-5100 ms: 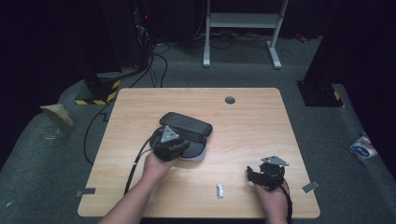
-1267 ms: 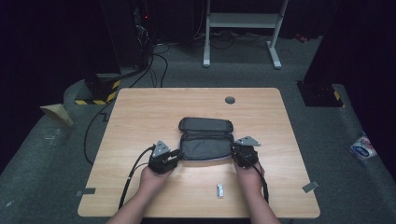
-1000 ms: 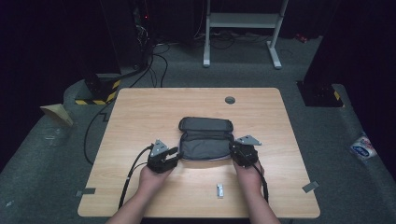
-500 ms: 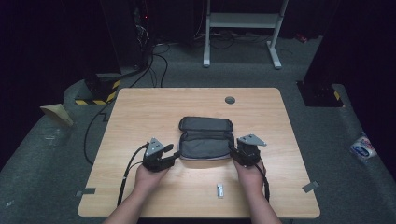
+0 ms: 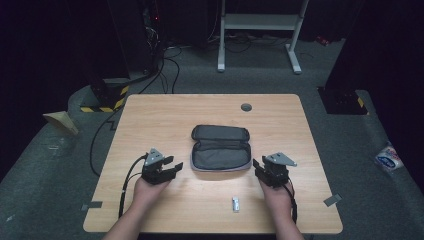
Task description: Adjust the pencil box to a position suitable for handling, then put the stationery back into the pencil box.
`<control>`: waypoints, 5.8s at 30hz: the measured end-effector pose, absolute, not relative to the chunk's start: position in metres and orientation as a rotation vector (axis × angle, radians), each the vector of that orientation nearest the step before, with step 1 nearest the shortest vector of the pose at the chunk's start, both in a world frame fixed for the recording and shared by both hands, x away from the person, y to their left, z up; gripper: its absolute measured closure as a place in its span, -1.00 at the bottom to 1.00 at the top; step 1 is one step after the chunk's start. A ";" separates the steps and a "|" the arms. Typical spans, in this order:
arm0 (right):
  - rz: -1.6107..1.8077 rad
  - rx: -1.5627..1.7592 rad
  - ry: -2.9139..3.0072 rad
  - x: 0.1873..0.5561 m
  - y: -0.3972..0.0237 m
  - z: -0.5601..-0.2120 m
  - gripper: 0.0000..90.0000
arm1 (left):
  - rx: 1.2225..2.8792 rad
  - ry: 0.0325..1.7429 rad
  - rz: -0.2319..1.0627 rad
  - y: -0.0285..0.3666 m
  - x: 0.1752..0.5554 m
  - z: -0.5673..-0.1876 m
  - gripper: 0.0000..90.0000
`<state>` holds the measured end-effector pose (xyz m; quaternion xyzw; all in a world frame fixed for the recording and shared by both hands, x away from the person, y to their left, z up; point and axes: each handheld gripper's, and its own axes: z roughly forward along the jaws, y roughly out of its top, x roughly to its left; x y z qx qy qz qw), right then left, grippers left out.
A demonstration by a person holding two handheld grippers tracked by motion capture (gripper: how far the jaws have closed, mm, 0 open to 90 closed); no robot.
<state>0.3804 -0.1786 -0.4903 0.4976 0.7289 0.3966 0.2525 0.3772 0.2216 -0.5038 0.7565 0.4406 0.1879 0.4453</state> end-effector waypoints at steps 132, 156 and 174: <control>1.034 1.160 2.217 0.302 -0.169 -0.515 0.61 | 2.015 1.266 0.563 0.290 0.345 -0.529 -0.60; 1.096 1.165 2.145 0.310 -0.169 -0.506 0.61 | 2.012 1.267 0.565 0.290 0.344 -0.529 -0.60; 1.123 1.145 2.108 0.320 -0.155 -0.490 0.61 | 2.011 1.289 0.570 0.290 0.344 -0.529 -0.65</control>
